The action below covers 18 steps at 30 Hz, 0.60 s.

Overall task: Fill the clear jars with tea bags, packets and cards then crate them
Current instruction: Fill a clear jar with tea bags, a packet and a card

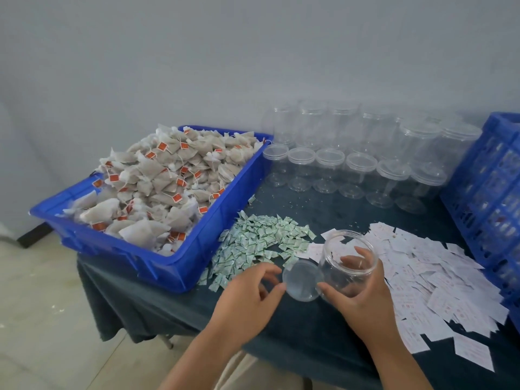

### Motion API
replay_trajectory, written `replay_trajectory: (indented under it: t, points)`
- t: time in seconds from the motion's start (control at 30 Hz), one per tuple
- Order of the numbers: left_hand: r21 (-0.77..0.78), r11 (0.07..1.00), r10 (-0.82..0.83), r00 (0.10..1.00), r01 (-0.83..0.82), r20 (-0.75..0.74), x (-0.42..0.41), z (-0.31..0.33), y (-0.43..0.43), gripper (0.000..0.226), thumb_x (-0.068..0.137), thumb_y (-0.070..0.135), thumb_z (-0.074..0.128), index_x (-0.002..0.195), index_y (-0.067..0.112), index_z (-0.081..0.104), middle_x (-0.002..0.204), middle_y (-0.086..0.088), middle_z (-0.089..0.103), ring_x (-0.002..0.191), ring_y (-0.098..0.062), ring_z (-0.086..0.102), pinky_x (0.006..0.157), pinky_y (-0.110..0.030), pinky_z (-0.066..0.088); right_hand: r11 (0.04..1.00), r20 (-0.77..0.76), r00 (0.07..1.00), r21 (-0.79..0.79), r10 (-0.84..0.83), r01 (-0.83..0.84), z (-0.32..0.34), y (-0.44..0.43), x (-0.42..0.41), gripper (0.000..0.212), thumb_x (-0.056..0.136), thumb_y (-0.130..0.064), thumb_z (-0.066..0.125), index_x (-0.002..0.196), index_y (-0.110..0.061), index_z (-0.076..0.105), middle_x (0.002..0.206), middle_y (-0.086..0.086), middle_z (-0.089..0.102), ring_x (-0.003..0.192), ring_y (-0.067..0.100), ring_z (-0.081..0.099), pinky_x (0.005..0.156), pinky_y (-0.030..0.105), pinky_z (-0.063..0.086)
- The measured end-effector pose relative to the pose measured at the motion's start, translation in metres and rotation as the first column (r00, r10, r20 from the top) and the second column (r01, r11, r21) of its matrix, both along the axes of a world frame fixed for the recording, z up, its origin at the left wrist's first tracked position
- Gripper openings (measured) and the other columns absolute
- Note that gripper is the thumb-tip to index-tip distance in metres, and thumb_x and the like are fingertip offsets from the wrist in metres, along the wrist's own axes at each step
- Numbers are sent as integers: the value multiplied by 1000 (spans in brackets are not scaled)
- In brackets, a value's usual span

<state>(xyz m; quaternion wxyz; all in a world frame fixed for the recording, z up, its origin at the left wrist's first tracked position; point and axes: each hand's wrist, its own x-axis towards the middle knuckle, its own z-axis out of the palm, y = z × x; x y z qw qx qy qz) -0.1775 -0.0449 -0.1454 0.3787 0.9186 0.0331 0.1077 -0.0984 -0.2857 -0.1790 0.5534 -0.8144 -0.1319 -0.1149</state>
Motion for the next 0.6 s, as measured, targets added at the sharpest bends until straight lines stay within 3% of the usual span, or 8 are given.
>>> replay_trajectory:
  t: [0.1, 0.23, 0.3, 0.33, 0.4, 0.43, 0.5, 0.6]
  points:
    - [178, 983, -68, 995, 54, 76, -3, 45, 27, 22, 93, 61, 53, 107, 49, 64, 99, 35, 67, 88, 4, 66, 69, -19, 54, 1000, -1, 1000, -10, 13, -13, -2, -1, 2, 104, 51, -67, 92, 140, -50, 42, 123, -30, 63, 65, 17, 72, 68, 33, 63]
    - [167, 974, 115, 966, -155, 230, 17, 97, 94, 17, 96, 59, 56, 99, 47, 68, 85, 31, 70, 71, 3, 67, 57, -13, 51, 1000, -17, 1000, -11, 23, -23, -3, 0, 3, 98, 51, -67, 92, 134, -58, 41, 123, -31, 63, 63, 17, 73, 64, 27, 62]
    - [220, 933, 258, 956, -284, 140, 42, 108, 134, 11, 98, 54, 59, 105, 48, 66, 89, 25, 72, 68, 3, 67, 57, -19, 52, 1000, -15, 1000, -9, 19, -19, -3, 1, 3, 95, 50, -66, 92, 128, -66, 39, 122, -35, 62, 61, 17, 72, 65, 24, 60]
    - [286, 903, 320, 946, -321, 51, 55, 109, 152, 17, 99, 50, 61, 115, 48, 65, 101, 20, 74, 76, 2, 68, 65, -26, 55, 1000, -17, 1000, -15, 21, -21, -3, 2, 3, 95, 51, -63, 94, 128, -67, 38, 122, -36, 61, 61, 17, 72, 67, 27, 61]
    - [471, 835, 386, 913, -285, -132, 78, 97, 180, 53, 97, 42, 67, 147, 38, 51, 136, -1, 66, 104, -18, 70, 87, -42, 59, 999, -30, 999, -32, 25, -26, -6, 2, 4, 97, 55, -49, 101, 128, -65, 39, 122, -36, 60, 63, 19, 72, 74, 38, 62]
    - [517, 820, 402, 890, -247, -213, 86, 88, 189, 67, 95, 39, 70, 155, 33, 43, 143, -10, 61, 113, -27, 67, 94, -47, 57, 999, -36, 999, -40, 27, -28, -7, 2, 5, 99, 57, -44, 102, 130, -64, 39, 122, -37, 60, 65, 20, 73, 76, 41, 63]
    - [528, 822, 429, 842, -213, -328, 97, 71, 198, 69, 91, 34, 75, 153, 29, 47, 140, -11, 62, 117, -31, 65, 97, -45, 56, 998, -37, 999, -49, 29, -31, -7, 2, 7, 100, 56, -47, 101, 132, -62, 38, 122, -40, 59, 66, 20, 74, 76, 40, 62]
    - [554, 794, 489, 806, -252, -335, 110, 59, 206, 48, 90, 22, 72, 137, 25, 64, 129, -6, 69, 104, -26, 66, 85, -39, 55, 999, -40, 999, -28, 25, -26, -5, 3, 7, 98, 56, -46, 101, 128, -67, 38, 122, -36, 61, 64, 18, 73, 71, 37, 62]
